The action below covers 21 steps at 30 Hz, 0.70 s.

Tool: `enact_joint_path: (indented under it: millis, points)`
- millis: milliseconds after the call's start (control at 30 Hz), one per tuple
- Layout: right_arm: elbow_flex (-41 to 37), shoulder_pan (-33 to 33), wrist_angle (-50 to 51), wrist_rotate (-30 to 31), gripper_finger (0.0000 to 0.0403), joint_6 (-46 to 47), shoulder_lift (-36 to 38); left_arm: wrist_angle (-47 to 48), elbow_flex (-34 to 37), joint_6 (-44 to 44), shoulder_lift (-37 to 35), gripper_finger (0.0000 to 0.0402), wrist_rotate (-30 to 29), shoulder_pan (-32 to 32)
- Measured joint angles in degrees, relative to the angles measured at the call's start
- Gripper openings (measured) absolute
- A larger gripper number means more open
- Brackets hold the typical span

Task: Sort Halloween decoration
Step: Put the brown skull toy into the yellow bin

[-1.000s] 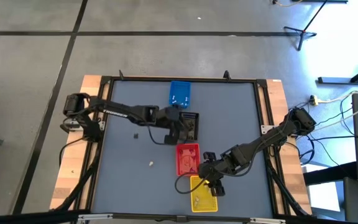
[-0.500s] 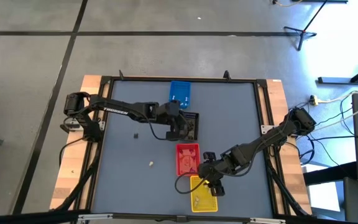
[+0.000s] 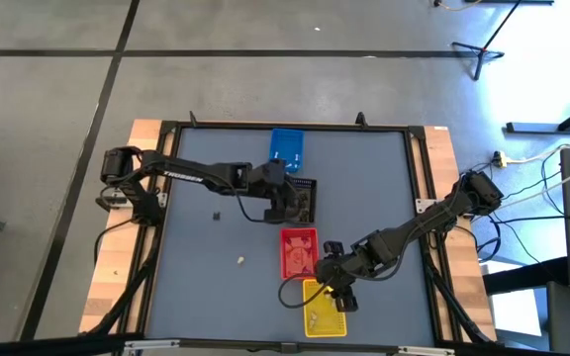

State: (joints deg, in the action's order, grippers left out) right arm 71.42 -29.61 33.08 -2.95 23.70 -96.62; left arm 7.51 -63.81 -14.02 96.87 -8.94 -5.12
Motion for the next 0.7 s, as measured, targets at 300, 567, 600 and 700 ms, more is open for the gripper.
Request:
enact_joint_path:
  millis: [300,567,600,700]
  points:
    - [0.0,0.0,0.0,0.0,0.0198,0.0,0.0,17.7,-0.1,17.2,-5.9,0.0155,6.7,4.3]
    - [0.0,0.0,-0.2,1.7,0.0198,0.0,0.0,35.3,-0.1,32.4,-6.7,0.0155,13.7,12.8]
    - [0.0,0.0,-0.2,1.9,0.0198,0.0,0.0,36.0,-0.1,34.3,-6.6,0.0155,12.9,14.0]
    - [0.0,0.0,-0.2,2.5,0.0198,0.0,0.0,37.4,0.0,40.4,-6.5,0.0155,10.1,16.9]
